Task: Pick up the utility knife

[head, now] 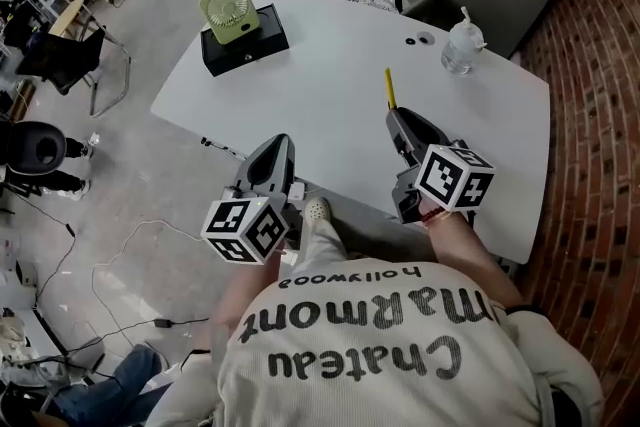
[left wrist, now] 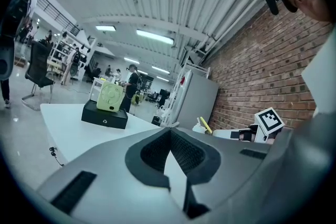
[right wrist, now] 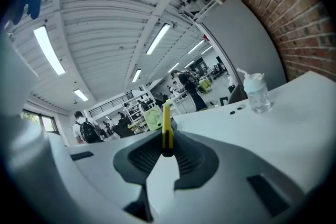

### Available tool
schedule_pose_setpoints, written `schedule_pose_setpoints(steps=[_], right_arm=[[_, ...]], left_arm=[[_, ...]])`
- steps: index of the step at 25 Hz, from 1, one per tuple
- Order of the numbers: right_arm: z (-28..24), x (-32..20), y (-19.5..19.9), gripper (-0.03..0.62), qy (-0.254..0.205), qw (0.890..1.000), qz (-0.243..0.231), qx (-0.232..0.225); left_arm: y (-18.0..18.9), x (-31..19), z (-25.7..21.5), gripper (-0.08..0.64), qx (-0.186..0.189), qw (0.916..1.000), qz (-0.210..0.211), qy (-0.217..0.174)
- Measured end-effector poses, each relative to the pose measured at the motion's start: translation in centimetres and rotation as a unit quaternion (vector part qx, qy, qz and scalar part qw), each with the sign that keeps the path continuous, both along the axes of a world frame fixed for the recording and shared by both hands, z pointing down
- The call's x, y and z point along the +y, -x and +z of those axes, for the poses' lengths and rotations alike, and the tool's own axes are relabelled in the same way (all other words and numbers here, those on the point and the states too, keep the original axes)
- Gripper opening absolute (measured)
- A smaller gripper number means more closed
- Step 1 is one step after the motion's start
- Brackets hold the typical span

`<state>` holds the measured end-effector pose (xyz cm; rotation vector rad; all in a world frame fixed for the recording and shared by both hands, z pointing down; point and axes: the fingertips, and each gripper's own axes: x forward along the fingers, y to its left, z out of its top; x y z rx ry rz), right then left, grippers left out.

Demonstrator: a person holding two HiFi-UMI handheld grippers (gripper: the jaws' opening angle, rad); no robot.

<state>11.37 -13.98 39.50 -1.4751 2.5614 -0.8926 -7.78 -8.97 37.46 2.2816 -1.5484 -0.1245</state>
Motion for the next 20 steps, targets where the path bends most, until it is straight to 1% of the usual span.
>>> schedule_pose_setpoints(steps=[8, 14, 20], right_arm=[[0.0, 0.1, 0.1, 0.069, -0.02, 0.999, -0.009, 0.024], [0.3, -0.1, 0.4, 0.071, -0.021, 0.999, -0.024, 0.033], [0.9, -0.2, 0.6, 0.071, -0.013, 0.999, -0.033, 0.042]], left_arm=[[-0.2, -0.2, 0.5, 0.002, 0.0, 0.9999, -0.008, 0.008], [-0.3, -0.3, 0.2, 0.002, 0.001, 0.9999, -0.01, 0.007], [-0.1, -0.4, 0.4, 0.002, 0.001, 0.9998, -0.015, 0.014]])
